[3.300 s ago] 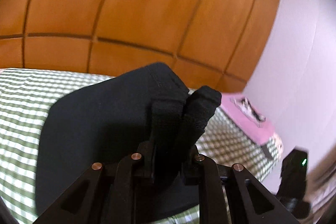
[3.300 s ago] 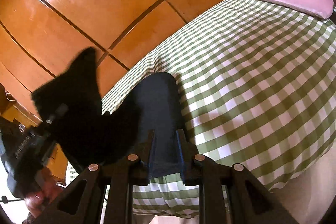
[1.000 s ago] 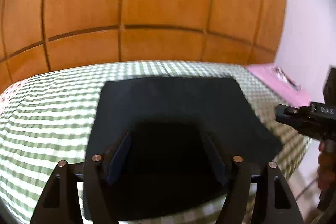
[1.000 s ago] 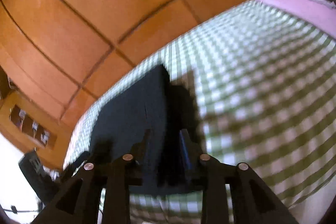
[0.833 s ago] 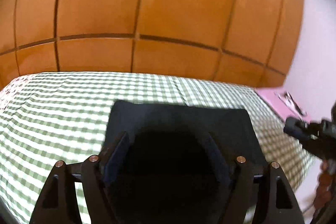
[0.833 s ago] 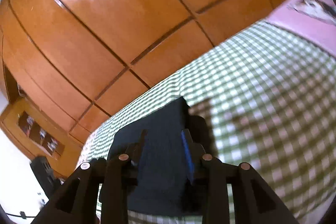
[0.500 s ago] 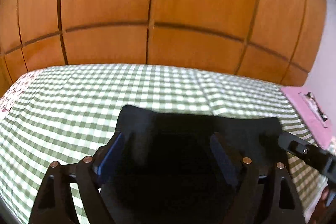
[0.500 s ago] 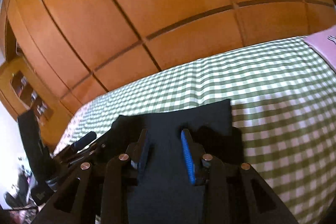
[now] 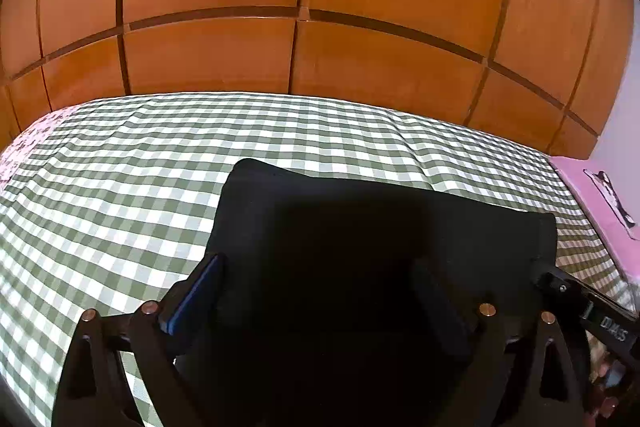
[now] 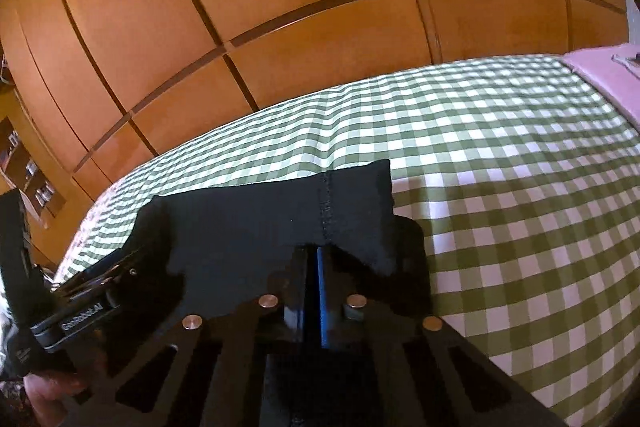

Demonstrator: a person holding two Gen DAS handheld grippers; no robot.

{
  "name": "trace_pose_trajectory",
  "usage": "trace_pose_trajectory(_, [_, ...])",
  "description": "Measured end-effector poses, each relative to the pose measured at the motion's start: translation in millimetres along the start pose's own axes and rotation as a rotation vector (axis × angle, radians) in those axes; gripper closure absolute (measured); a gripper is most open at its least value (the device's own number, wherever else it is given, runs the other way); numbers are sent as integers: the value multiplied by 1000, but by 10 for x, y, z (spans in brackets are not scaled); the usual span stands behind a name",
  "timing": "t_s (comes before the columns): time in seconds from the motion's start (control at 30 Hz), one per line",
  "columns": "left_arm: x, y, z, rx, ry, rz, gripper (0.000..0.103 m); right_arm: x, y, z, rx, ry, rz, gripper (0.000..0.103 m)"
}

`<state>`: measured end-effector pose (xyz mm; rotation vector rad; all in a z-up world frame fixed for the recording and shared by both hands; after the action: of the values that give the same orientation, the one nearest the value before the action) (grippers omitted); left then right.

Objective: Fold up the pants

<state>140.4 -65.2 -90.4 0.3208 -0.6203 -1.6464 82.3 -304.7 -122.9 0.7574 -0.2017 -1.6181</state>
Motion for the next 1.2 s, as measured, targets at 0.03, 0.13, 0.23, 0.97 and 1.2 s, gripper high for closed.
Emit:
trace_pose_trajectory(0.03, [-2,3,-3,3,-4,1,7,-26,-4,-7,7,-11,10,101])
trace_pose_trajectory(0.13, [8,-23,4,13,-10,3,7,-58,-4,-21,25,-36,32,101])
trace_pose_trajectory(0.23, [20,-32,19,20,-8,1,7,-55,9,-23,27,-35,35,101])
trace_pose_trajectory(0.97, [-217,-517,242,-33,-39,39,3,2,2,12,11,2,9,101])
trace_pose_trajectory(1.2, [-599,-769,229,-128,-233,238,0,-222,-152,143,-17,-140,93,95])
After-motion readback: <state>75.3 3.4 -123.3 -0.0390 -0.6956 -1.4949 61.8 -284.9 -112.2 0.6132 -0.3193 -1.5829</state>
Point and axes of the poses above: each gripper's, at about its wrist camera, not at the fingertips, and z roughly against the way its jaws point, x to its right, y to its top, the point moved 4 cm from there along -z, roughly the way its jaws point, and after that the axes turned 14 degrees about -x, right-handed, at the moved point
